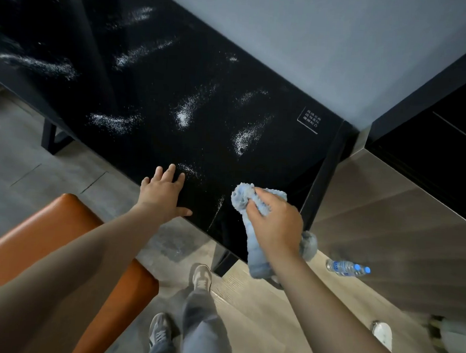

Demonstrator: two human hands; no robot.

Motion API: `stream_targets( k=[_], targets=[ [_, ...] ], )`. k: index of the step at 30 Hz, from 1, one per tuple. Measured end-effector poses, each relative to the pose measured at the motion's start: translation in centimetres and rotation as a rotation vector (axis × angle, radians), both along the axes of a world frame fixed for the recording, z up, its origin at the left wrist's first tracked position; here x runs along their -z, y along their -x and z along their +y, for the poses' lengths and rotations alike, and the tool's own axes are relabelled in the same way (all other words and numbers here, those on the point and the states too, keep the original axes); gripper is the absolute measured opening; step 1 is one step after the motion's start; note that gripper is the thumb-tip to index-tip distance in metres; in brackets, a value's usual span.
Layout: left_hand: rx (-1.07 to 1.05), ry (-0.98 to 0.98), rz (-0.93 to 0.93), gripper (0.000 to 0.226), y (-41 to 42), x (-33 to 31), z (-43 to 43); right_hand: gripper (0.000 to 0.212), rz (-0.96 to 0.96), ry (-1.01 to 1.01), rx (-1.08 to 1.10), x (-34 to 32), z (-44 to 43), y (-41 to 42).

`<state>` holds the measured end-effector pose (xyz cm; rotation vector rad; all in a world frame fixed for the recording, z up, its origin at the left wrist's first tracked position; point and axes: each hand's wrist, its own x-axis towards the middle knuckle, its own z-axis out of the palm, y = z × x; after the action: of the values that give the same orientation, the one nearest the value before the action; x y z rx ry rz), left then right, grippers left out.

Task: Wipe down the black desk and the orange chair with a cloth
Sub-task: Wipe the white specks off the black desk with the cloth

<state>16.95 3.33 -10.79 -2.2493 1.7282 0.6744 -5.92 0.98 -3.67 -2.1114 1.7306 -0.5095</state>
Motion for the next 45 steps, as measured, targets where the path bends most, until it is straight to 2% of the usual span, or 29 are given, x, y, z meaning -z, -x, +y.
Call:
stream_targets(
  k=[5, 8, 11, 15, 26, 36, 45],
  targets=[
    [-0.007, -0.050, 0.020, 0.098, -0.2, -1.1, -0.9, 0.021, -0.038, -0.002, 0.012, -0.8, -4.7, -0.4],
    [-0.020, -0.071, 0.018, 0.080, -0.7, -2.5, -3.0, 0.016, -0.038, -0.024, 0.018, -1.1, -8.7, -0.5],
    [-0.068, 0.028, 0.047, 0.064, -1.2, -3.7, -5.5, 0.016, -0.047, -0.026, 0.021, -1.2, -12.7, -0.6],
    [-0.051, 0.108, 0.072, 0.071, -0.8, -4.2, -9.3, 0.014, -0.051, -0.023, 0.009, -0.7, -17.8, -0.5],
    [-0.018, 0.035, 0.101, 0.099, -0.4, -1.9, -20.1, 0.030, 0.005, 0.036, 0.003, 2.2, -33.1, -0.5],
    [0.025, 0.027, 0.007, 0.095, -1.5, 0.8, -25.1, 0.017, -0.020, 0.155, 0.004, 4.7, -43.1, -0.9],
    [0.022, 0.031, -0.045, 0.095, -1.6, 2.0, -25.4, 0.028, 0.034, 0.141, -0.031, 5.8, -48.6, -1.2]
  ],
)
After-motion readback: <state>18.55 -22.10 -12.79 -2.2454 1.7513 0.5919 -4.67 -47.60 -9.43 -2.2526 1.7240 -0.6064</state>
